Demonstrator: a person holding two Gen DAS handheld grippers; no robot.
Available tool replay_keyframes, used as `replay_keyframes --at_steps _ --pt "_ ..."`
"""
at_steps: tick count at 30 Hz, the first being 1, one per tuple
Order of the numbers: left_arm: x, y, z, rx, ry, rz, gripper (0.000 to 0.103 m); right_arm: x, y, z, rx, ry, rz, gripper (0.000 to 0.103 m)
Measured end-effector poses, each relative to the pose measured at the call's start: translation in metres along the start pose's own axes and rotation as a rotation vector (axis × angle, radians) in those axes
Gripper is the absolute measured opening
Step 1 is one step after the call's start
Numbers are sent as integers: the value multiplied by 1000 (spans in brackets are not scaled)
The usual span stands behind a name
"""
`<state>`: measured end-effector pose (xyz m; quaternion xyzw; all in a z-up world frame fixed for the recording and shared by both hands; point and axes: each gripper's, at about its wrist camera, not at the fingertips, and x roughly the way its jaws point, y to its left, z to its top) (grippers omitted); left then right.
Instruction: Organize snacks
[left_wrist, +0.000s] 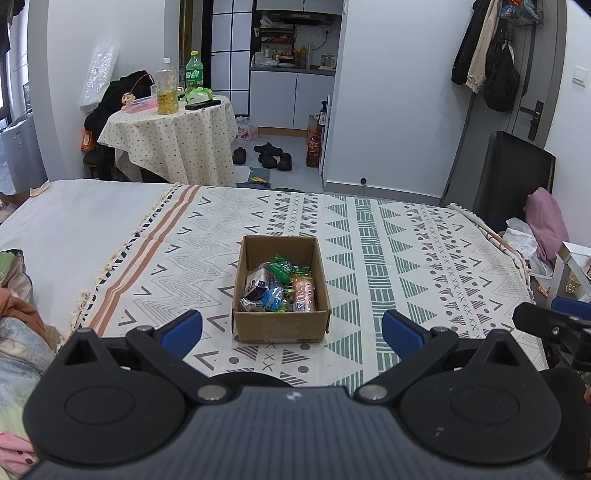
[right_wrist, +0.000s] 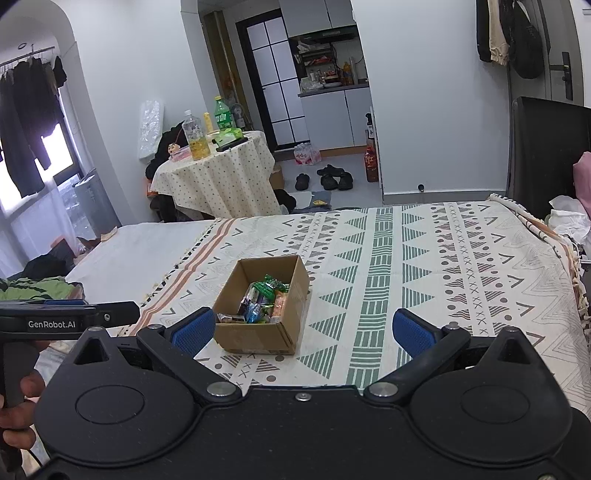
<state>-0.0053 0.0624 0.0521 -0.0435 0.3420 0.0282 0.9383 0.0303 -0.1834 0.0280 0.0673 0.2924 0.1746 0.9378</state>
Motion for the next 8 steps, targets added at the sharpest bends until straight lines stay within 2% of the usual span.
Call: replay_keyframes --at_steps 8 --pt "0 0 -1 -1 -4 -3 103 0 0 0 2 2 2 103"
